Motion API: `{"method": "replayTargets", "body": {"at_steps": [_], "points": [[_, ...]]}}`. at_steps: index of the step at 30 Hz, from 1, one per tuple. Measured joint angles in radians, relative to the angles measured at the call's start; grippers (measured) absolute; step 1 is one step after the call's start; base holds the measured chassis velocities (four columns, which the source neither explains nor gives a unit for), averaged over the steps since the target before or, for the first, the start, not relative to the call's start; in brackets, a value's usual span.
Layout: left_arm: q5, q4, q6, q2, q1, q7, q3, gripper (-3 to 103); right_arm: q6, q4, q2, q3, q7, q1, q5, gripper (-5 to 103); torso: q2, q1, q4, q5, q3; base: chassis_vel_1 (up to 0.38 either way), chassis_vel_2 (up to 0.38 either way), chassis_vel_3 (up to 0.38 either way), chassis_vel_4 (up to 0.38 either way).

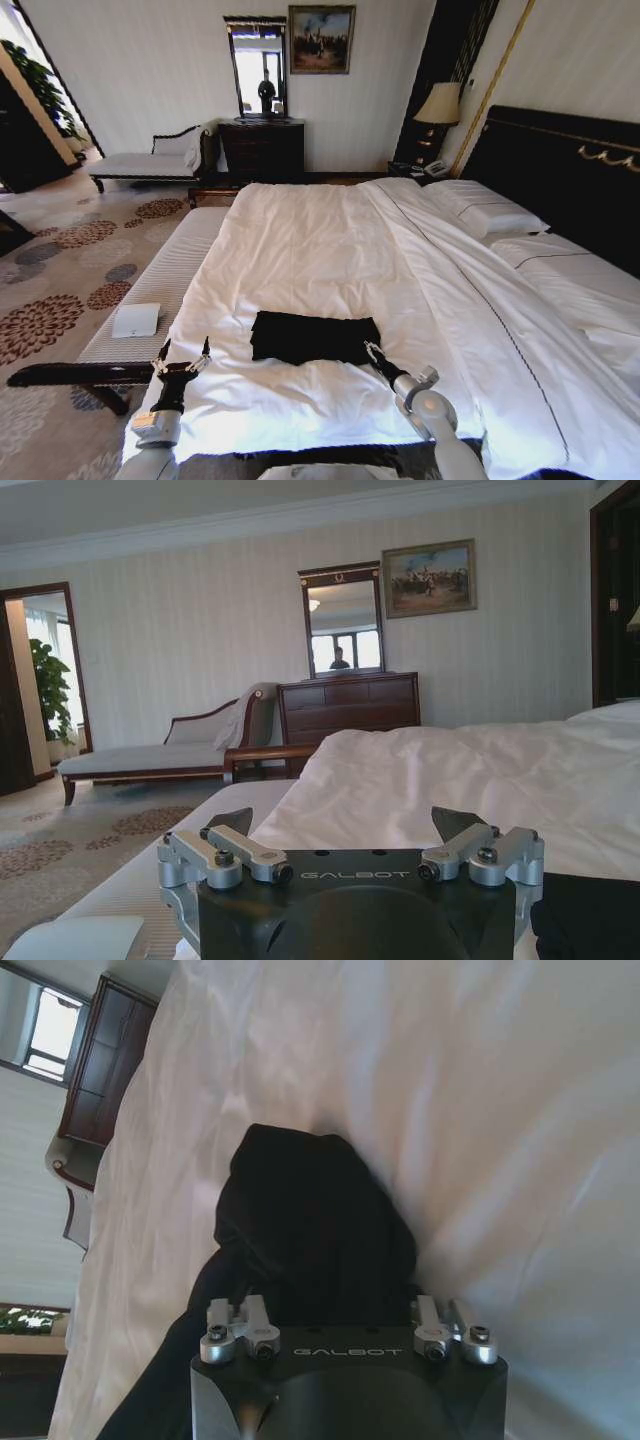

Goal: Fold the clothes on the bed.

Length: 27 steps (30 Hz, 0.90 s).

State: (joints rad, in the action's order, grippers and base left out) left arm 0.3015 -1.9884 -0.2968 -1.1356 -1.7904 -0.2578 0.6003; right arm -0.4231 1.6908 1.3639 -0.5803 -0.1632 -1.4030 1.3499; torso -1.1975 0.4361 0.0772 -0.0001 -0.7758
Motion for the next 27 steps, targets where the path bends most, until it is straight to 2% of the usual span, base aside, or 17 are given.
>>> {"method": "replayTargets", "body": {"at_steps": [1,2,6,8,9,10,12,22,25,27], "points": [[0.0,0.0,0.0,0.0,0.0,0.0,0.0,100,0.004,-0.002,0.001,-0.001,-0.001,0.0,-0.004,54,0.0,0.0,0.0,0.0,0.0,0.0,0.0,0.0,0.0],[0.0,0.0,0.0,0.0,0.0,0.0,0.0,100,0.004,-0.002,0.001,-0.001,-0.001,0.0,-0.004,54,0.0,0.0,0.0,0.0,0.0,0.0,0.0,0.0,0.0],[0.0,0.001,0.0,0.0,0.0,0.0,0.0,100,0.028,-0.007,0.001,0.003,0.002,0.0,-0.052,33,0.0,0.0,-0.0002,0.0002,0.0,0.0,0.0,0.0,0.0],[0.0,0.001,0.0,0.0,0.0,0.0,0.0,100,0.028,-0.007,0.001,0.003,0.002,0.0,-0.052,33,0.0,0.0,-0.0002,0.0002,0.0,0.0,0.0,0.0,0.0],[0.0,0.001,0.0,0.0,0.0,0.0,0.0,100,0.036,-0.005,0.002,0.004,0.003,0.0,-0.066,27,0.0,0.0,-0.0002,0.0003,0.0,0.0,0.0,0.0,0.0],[0.0,0.001,0.0,0.0,0.0,0.0,0.0,100,0.044,0.003,0.004,0.006,0.002,-0.001,-0.081,16,0.0,0.0,-0.0002,0.0003,0.0,0.0,0.0,0.0,0.0],[0.0,0.001,0.0,0.0,0.0,0.0,0.0,100,0.057,0.016,0.007,0.01,0.0,-0.002,-0.107,8,0.0,0.0,-0.0002,0.0003,0.0,0.0,0.0,0.0,0.0],[0.0,0.001,0.0,0.0,0.0,0.001,0.0,100,0.091,0.113,-0.023,-0.01,-0.008,-0.02,-0.251,7,0.0,0.0,-0.0003,0.0,0.0,0.0,0.0,0.0,0.0],[0.0,0.001,0.0,0.0,0.001,0.001,0.0,100,0.111,0.136,-0.059,-0.047,-0.001,-0.021,-0.365,7,0.0,0.0,-0.0001,0.0001,0.0,0.0,0.0,0.0,0.0],[0.0,0.001,0.0,0.0,0.001,0.001,0.0,100,0.112,0.139,-0.069,-0.056,0.0,-0.02,-0.379,7,0.0,0.0,-0.0001,0.0001,0.0,0.0,0.0,0.0,0.0]]}}
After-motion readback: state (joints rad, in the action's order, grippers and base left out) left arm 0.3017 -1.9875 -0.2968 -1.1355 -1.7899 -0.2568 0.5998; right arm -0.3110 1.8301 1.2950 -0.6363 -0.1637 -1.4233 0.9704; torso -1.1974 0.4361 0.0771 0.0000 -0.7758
